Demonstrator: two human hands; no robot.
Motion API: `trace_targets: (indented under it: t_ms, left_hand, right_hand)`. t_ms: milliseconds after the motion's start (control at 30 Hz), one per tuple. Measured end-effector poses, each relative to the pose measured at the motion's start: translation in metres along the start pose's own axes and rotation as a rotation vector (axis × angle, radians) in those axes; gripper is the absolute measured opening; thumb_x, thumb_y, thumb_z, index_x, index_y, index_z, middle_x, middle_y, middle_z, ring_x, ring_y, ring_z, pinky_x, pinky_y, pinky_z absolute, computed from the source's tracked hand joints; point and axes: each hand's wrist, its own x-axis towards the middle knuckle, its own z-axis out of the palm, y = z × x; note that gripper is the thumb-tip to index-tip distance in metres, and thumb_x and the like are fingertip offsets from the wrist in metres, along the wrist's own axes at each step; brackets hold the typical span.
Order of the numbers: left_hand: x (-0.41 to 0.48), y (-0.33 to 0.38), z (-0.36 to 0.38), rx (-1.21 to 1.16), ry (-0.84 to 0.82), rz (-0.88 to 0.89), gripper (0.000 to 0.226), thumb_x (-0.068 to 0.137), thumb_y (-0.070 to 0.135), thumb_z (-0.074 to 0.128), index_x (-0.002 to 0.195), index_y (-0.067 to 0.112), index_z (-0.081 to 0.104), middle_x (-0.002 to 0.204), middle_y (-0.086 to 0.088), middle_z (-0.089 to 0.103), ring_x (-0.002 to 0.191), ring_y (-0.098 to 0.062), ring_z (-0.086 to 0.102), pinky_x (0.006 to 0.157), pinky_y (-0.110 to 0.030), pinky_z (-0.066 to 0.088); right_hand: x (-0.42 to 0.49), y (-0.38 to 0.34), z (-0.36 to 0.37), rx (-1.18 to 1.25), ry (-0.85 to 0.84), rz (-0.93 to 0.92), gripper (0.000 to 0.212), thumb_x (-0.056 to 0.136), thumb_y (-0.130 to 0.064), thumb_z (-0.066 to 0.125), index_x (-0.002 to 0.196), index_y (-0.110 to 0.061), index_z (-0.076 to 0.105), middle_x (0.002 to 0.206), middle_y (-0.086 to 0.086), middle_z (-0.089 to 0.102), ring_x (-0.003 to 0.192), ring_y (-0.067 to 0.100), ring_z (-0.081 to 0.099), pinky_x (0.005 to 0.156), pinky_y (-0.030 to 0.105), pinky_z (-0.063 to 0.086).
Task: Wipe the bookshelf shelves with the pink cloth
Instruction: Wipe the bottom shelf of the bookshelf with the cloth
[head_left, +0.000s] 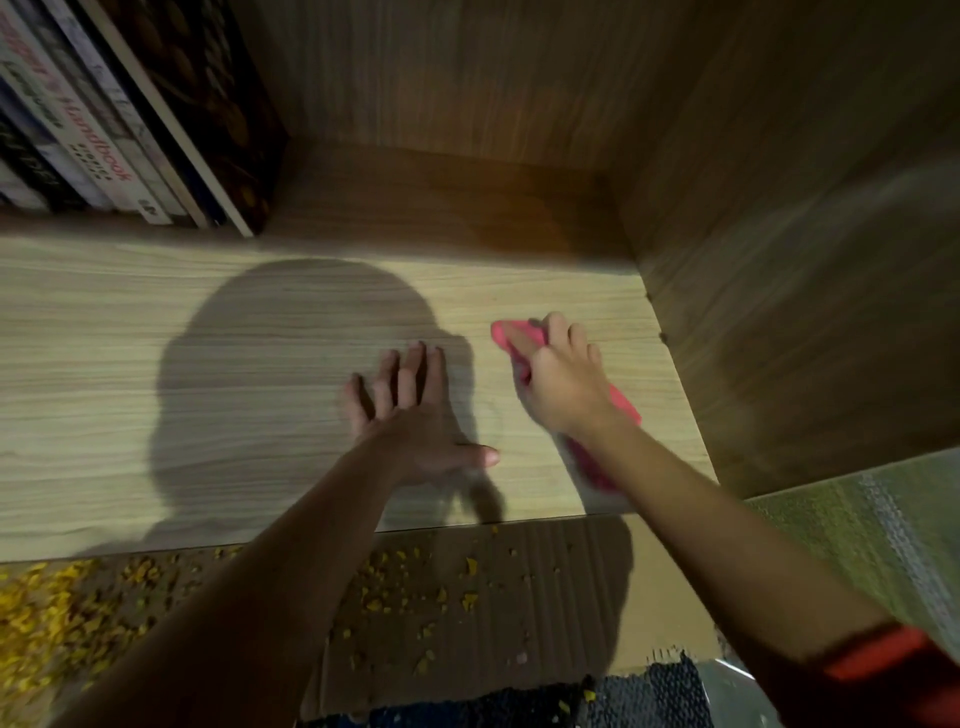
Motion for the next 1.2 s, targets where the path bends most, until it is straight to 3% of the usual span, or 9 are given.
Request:
trace_targets:
  t_ms: [200, 400, 533, 667, 767, 867, 933, 1067, 1200]
  left_hand:
    - [0.002, 0.000, 0.001, -0.023, 0.000, -0.015, 0.129, 0.066, 0.076, 0.058, 0.144, 0.019, -0.028, 0.150, -0.003, -0.036, 0.138, -0.028, -0.032, 0.108, -0.054, -0.018]
    - [0.001, 0.001, -0.001, -0.009, -0.010, -0.016, 0.125, 0.069, 0.077, 0.054, 0.144, 0.021, -0.029, 0.149, -0.003, -0.037, 0.136, -0.029, -0.034, 0.107, -0.055, -0.019]
    - [0.000, 0.001, -0.001, -0.010, -0.007, -0.016, 0.126, 0.068, 0.076, 0.056, 0.144, 0.020, -0.028, 0.150, -0.003, -0.035, 0.137, -0.029, -0.032, 0.108, -0.055, -0.018]
    - [0.000, 0.001, 0.000, 0.000, -0.006, -0.045, 0.128, 0.066, 0.078, 0.056, 0.145, 0.020, -0.027, 0.151, -0.002, -0.034, 0.138, -0.027, -0.031, 0.108, -0.054, -0.017]
    - [0.001, 0.002, -0.002, 0.007, 0.002, -0.048, 0.126, 0.067, 0.078, 0.055, 0.144, 0.021, -0.027, 0.151, -0.001, -0.034, 0.138, -0.026, -0.031, 0.108, -0.054, -0.017]
    - [0.002, 0.002, 0.000, -0.020, -0.006, -0.053, 0.125, 0.068, 0.077, 0.055, 0.143, 0.022, -0.029, 0.150, 0.000, -0.035, 0.137, -0.026, -0.033, 0.108, -0.054, -0.018]
    - [0.002, 0.001, 0.001, -0.021, -0.005, -0.045, 0.125, 0.068, 0.077, 0.055, 0.143, 0.022, -0.029, 0.150, 0.000, -0.037, 0.137, -0.027, -0.033, 0.107, -0.054, -0.019]
    - [0.000, 0.000, 0.000, -0.014, -0.011, -0.023, 0.124, 0.070, 0.077, 0.053, 0.143, 0.021, -0.029, 0.150, -0.001, -0.036, 0.137, -0.027, -0.034, 0.108, -0.055, -0.019]
    - [-0.001, 0.000, -0.001, -0.009, -0.013, -0.027, 0.125, 0.069, 0.078, 0.053, 0.143, 0.021, -0.029, 0.150, -0.001, -0.036, 0.137, -0.027, -0.033, 0.108, -0.055, -0.018]
  right_hand:
    - [0.035, -0.002, -0.002, 0.017, -0.090, 0.126, 0.036, 0.094, -0.021, 0.040, 0.130, -0.022, 0.042, 0.123, 0.014, 0.036, 0.113, 0.035, 0.035, 0.092, 0.044, 0.034]
    - [-0.046, -0.014, 0.012, -0.082, 0.107, -0.109, 0.054, 0.071, -0.018, 0.072, 0.123, -0.016, 0.057, 0.104, 0.017, 0.052, 0.086, 0.038, 0.053, 0.066, 0.043, 0.046]
    - [0.012, 0.003, 0.001, -0.039, 0.020, 0.012, 0.042, 0.094, -0.023, 0.042, 0.136, -0.021, 0.039, 0.123, 0.016, 0.037, 0.111, 0.036, 0.037, 0.090, 0.045, 0.036]
    - [0.044, 0.000, -0.001, 0.049, -0.030, 0.156, 0.038, 0.094, -0.021, 0.040, 0.132, -0.021, 0.043, 0.121, 0.014, 0.035, 0.113, 0.034, 0.034, 0.092, 0.044, 0.033]
    - [0.003, -0.012, 0.008, 0.021, 0.080, 0.044, 0.042, 0.089, -0.017, 0.049, 0.131, -0.024, 0.048, 0.116, 0.015, 0.043, 0.105, 0.036, 0.041, 0.084, 0.042, 0.037]
    - [-0.046, -0.013, 0.021, 0.057, 0.175, -0.179, 0.052, 0.069, -0.012, 0.065, 0.121, -0.020, 0.061, 0.103, 0.016, 0.055, 0.084, 0.036, 0.052, 0.067, 0.038, 0.044]
    - [-0.042, -0.004, 0.022, 0.072, 0.189, -0.237, 0.054, 0.069, -0.009, 0.065, 0.122, -0.021, 0.061, 0.106, 0.016, 0.055, 0.085, 0.037, 0.051, 0.067, 0.038, 0.044]
    - [0.016, 0.006, 0.012, 0.082, 0.107, 0.019, 0.046, 0.090, -0.014, 0.048, 0.134, -0.028, 0.047, 0.121, 0.015, 0.040, 0.108, 0.034, 0.037, 0.089, 0.043, 0.036]
    - [0.032, -0.007, 0.007, 0.076, 0.074, 0.184, 0.039, 0.095, -0.021, 0.041, 0.133, -0.025, 0.045, 0.122, 0.014, 0.038, 0.113, 0.033, 0.035, 0.091, 0.042, 0.032]
